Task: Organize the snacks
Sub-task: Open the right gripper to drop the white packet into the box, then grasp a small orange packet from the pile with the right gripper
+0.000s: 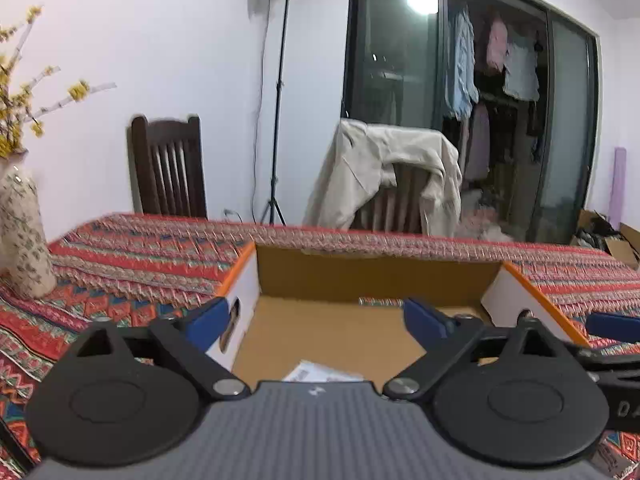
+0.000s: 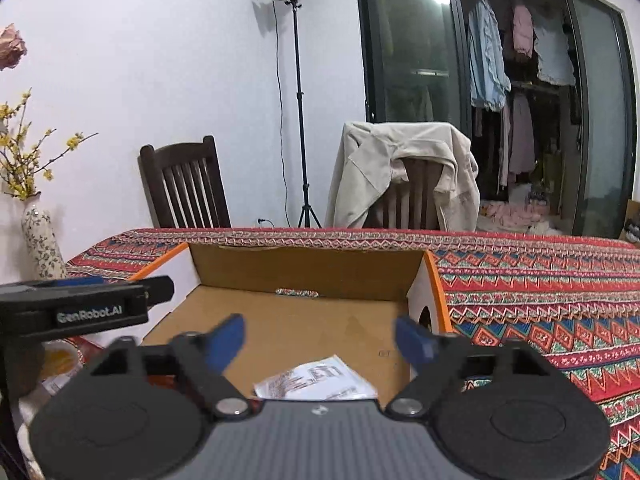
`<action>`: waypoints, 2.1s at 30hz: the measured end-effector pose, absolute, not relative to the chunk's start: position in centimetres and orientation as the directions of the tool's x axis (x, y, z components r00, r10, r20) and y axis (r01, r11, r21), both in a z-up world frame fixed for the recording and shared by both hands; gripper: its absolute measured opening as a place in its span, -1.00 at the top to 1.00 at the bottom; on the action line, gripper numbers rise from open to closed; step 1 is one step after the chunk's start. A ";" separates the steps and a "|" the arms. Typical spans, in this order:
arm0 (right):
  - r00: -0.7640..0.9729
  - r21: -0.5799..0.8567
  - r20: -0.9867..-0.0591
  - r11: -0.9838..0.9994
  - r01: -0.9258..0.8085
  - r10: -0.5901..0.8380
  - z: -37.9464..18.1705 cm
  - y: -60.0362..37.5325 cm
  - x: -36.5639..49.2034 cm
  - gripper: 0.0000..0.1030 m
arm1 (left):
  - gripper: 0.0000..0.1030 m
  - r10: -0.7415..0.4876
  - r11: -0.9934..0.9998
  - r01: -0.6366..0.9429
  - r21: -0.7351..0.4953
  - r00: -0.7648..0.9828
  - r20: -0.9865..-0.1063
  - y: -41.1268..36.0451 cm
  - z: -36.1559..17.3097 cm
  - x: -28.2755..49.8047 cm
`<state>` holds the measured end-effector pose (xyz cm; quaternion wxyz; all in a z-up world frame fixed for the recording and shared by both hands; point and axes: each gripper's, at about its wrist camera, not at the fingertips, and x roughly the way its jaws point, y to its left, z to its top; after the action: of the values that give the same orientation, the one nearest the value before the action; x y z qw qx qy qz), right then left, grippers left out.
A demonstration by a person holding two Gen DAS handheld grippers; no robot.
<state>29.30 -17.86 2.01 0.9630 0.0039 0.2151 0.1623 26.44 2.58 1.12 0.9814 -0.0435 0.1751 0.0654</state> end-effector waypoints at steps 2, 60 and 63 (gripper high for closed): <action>0.858 0.076 -0.406 0.947 -0.312 0.315 2.1 -17.9 29.0 -0.88 | -1.00 0.096 0.987 -0.134 -0.093 0.938 -0.334 2.8 1.4 25.9; 0.813 0.035 -0.516 0.955 -0.295 0.270 0.0 -20.6 15.5 -1.00 | -1.00 0.066 0.987 -0.119 -0.109 0.913 -0.403 6.5 -0.4 9.4; 0.814 0.022 -0.533 0.966 -0.259 0.230 -0.1 -20.7 16.9 -1.00 | -1.00 0.070 0.985 -0.127 -0.118 0.913 -0.402 6.8 -0.3 9.4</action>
<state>16.92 -20.70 -0.13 0.9520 -0.0255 0.2766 0.1284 9.41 6.77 -0.34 0.9754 -0.0708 0.2025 0.0505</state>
